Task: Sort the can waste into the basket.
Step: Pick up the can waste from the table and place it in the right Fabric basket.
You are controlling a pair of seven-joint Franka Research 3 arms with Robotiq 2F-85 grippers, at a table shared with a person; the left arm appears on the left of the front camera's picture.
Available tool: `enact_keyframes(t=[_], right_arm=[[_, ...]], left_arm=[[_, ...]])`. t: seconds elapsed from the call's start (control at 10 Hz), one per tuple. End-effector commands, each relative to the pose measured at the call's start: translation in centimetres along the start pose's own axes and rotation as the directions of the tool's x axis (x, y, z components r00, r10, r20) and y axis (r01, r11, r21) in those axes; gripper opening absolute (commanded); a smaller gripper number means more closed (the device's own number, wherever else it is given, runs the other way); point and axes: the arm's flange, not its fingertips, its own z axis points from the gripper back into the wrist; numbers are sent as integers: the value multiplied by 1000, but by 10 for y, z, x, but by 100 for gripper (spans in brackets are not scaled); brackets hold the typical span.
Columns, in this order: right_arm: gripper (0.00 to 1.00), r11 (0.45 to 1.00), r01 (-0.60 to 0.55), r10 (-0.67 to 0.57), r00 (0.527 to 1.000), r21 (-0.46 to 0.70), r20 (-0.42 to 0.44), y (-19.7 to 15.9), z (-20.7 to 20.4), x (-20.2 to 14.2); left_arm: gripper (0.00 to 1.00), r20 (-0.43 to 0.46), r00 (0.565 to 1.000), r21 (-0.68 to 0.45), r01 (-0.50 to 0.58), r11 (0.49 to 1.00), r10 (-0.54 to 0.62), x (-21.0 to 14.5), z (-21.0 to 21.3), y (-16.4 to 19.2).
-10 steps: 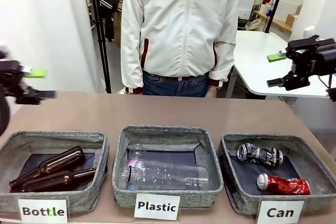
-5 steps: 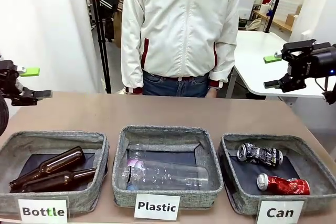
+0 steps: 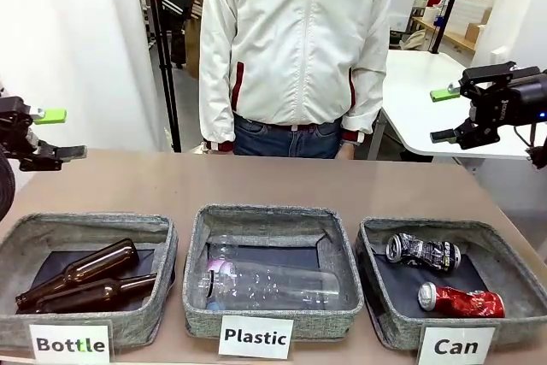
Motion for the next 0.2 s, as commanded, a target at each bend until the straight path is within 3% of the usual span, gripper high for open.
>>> enact_keyframes(t=[0.0,0.1], right_arm=[[100,1000,-11,11,1000,-8,-12,0,1,0],[100,1000,-11,11,1000,-8,-12,0,1,0]], left_arm=[[100,-14,1000,8,5,1000,-5,-1,4,-1],[100,-14,1000,8,5,1000,-5,-1,4,-1]])
